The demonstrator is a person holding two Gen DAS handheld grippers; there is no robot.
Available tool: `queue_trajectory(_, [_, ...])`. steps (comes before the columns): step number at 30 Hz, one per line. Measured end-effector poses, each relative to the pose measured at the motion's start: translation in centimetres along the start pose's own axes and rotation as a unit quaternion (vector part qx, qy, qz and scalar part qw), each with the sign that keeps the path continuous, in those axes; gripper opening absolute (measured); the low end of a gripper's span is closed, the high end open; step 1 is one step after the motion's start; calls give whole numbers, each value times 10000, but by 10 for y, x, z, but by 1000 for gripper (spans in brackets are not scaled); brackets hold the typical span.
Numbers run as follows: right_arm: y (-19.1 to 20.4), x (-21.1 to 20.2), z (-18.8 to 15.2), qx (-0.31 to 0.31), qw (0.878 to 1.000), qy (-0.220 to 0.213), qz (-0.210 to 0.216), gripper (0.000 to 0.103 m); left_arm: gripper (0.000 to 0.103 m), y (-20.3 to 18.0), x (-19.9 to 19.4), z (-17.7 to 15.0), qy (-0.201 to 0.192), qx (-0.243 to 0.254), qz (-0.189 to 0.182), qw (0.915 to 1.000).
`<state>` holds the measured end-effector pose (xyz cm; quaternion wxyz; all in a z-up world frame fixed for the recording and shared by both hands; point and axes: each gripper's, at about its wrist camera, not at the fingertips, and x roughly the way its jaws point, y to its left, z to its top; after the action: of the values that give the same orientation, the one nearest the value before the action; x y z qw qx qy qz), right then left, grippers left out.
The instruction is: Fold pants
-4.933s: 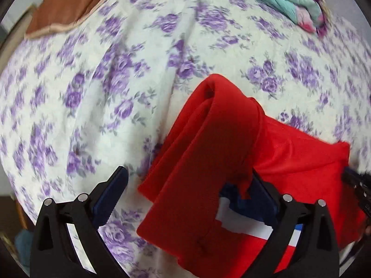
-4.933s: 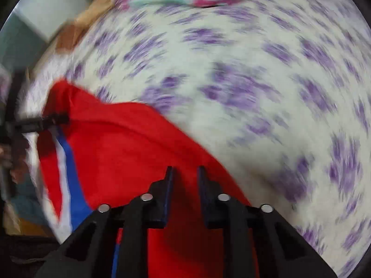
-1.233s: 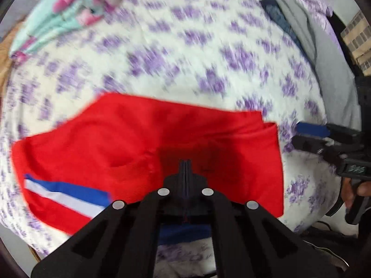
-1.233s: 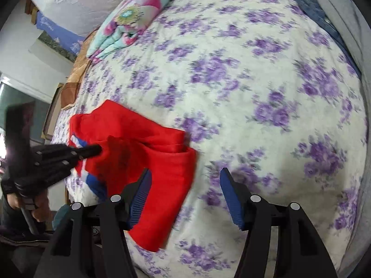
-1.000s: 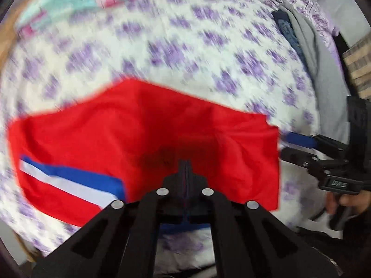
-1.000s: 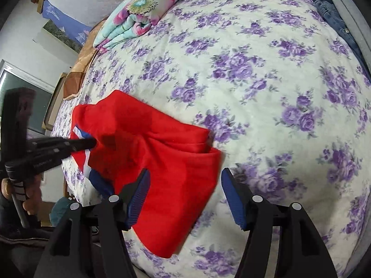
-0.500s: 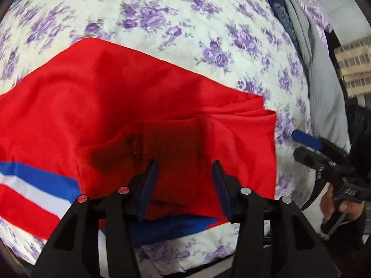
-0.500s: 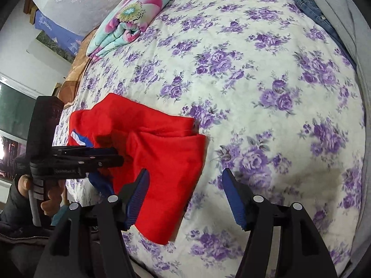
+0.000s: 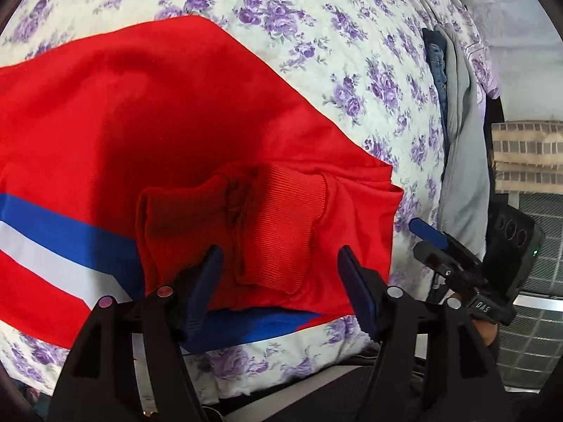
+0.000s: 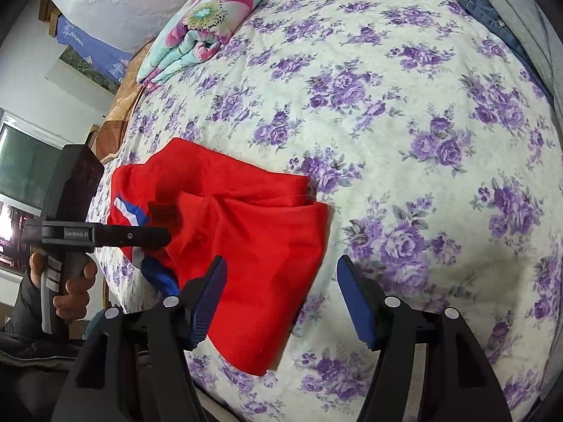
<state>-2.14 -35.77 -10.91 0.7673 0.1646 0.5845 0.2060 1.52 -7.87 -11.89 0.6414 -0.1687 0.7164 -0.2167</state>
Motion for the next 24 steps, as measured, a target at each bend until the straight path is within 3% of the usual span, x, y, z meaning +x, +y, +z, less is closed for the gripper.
queue_trajectory(5, [1,0,1,12,10000,6,7,66,64,1,4,1,41,-145,-100,9998])
queue_trajectory(8, [1,2,2,19,10000,39,9,66,54,-2,2,1,83,-137,-218,9996])
queue_trajectory(13, [4,4,1,-16,10000,60,24,66,52,-5,28,1,555,-140,-146,9983])
queue_trajectory(14, [4,4,1,-25,10000,58,29,66,49,-5,30,1,507,-173,-100,9985])
queue_trajectory(15, [5,4,1,-30,10000,58,27,66,41,-4,30,1,450,-172,-63,9988])
queue_trajectory(16, [4,3,0,-26,10000,64,11,66,4,-5,27,1,343,-139,-18,9993])
queue_trajectory(20, [4,2,0,35,10000,37,-36,66,5,-13,6,0,-2,107,302,9995])
queue_trajectory(24, [15,-4,4,-72,9999,-93,71,66,6,-21,-36,-4,-461,337,369,9977])
